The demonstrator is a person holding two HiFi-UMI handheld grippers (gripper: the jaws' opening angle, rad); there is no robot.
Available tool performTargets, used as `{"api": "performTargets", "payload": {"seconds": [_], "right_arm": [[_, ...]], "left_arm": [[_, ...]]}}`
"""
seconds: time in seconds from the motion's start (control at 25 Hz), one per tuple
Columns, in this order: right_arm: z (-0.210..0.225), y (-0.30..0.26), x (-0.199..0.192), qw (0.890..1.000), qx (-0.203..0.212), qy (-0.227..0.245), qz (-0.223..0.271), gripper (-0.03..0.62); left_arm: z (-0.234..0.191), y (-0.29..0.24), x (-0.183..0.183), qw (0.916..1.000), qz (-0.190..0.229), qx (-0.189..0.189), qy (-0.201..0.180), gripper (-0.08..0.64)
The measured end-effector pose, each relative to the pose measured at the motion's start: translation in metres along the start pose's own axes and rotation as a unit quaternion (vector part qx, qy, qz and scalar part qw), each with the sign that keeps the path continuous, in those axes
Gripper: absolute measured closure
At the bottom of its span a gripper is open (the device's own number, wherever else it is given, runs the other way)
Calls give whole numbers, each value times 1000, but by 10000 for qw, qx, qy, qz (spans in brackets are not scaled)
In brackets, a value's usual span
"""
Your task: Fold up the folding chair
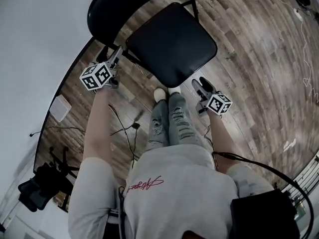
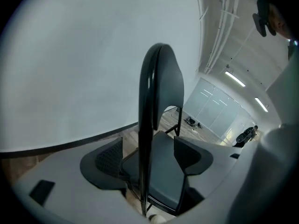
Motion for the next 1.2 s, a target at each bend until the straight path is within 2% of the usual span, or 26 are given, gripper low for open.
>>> {"api": "performTargets", "payload": {"seconds": [0.08,0.16,0.32,0.52,0.72,0.84,1.0,1.2], "right_arm": [[30,-21,-12,9982,-20,-589,80,325],[48,-36,-15,9937,232,-1029,390,316],[64,-60,15,9822,1141,-1135,974,304],[87,-60,11,9748,1583,-1347,810,305],[83,-53,6,9664,1963,-1425,850,304],[86,-45,-5,9610,1953,-1655,1050,304],[103,-44,-18,9718,1597,-1546,783,304],[119,-63,-9,9807,1356,-1392,201,305]], "left_arm": [[-11,-18,1,9997,-7,-246,2,219],[-12,-28,6,9982,71,-581,-99,220],[-5,-43,28,9920,250,-1122,-517,221],[1,-68,28,9867,175,-1350,-893,221],[8,-71,34,9845,525,-1463,-814,221],[10,-65,36,9853,726,-1425,-598,221],[12,-64,37,9858,806,-1403,-440,221],[12,-65,36,9867,788,-1328,-514,221]]}}
Point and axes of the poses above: the fingertips, and each gripper's own axes: y backward along the fingers, z to its right, x out of its top, the point moved 7 cm from there along y, backward along the fingers, and after that the axes turned 13 degrees about -z, right-handed, at the moved point
